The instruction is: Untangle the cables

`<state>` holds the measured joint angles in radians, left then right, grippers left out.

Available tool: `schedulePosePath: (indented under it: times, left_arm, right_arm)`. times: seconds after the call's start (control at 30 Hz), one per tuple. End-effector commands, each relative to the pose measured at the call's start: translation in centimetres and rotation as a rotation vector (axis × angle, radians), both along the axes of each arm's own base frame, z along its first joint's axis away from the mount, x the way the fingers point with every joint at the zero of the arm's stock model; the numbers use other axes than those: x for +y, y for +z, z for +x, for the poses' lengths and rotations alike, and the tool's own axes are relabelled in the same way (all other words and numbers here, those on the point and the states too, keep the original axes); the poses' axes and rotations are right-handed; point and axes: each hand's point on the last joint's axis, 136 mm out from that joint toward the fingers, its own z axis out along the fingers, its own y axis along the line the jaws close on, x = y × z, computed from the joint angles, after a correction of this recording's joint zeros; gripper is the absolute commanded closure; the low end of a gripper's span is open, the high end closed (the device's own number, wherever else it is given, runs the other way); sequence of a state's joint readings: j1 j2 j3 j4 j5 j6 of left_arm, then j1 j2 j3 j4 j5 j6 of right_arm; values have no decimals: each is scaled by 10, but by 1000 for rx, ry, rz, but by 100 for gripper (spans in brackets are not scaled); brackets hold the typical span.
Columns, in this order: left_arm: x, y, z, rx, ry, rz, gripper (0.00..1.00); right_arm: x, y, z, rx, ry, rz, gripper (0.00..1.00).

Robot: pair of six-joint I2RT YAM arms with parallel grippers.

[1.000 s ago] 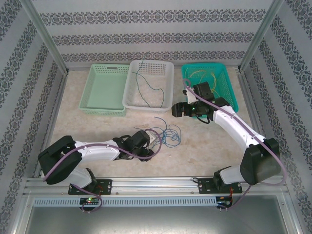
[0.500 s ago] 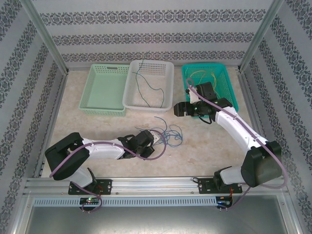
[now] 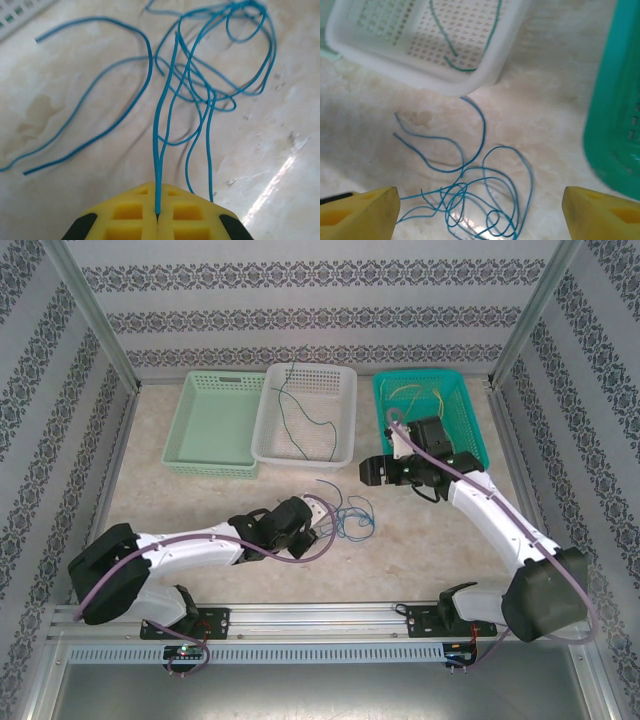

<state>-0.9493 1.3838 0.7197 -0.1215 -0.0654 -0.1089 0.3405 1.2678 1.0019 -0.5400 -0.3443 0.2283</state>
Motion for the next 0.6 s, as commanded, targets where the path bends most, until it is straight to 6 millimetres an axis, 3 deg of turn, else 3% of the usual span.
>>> schedulePosePath:
  times: [0.0, 0.27, 0.37, 0.47, 0.57]
  left_arm:
    - [7, 18, 1, -10, 25, 18, 100]
    - [13, 42, 0, 8, 44, -47, 100]
    - [15, 49, 0, 4, 47, -62, 100]
    - [13, 58, 0, -7, 46, -92, 100]
    - [6, 68, -2, -12, 24, -146, 100]
  right_arm:
    - [13, 4, -14, -39, 69, 19, 16]
    - [26, -2, -37, -23, 140, 91, 18]
    - [40, -4, -48, -44, 204, 110, 18]
    - [58, -15, -57, -46, 248, 103, 15]
    - [65, -31, -51, -27, 209, 105, 14]
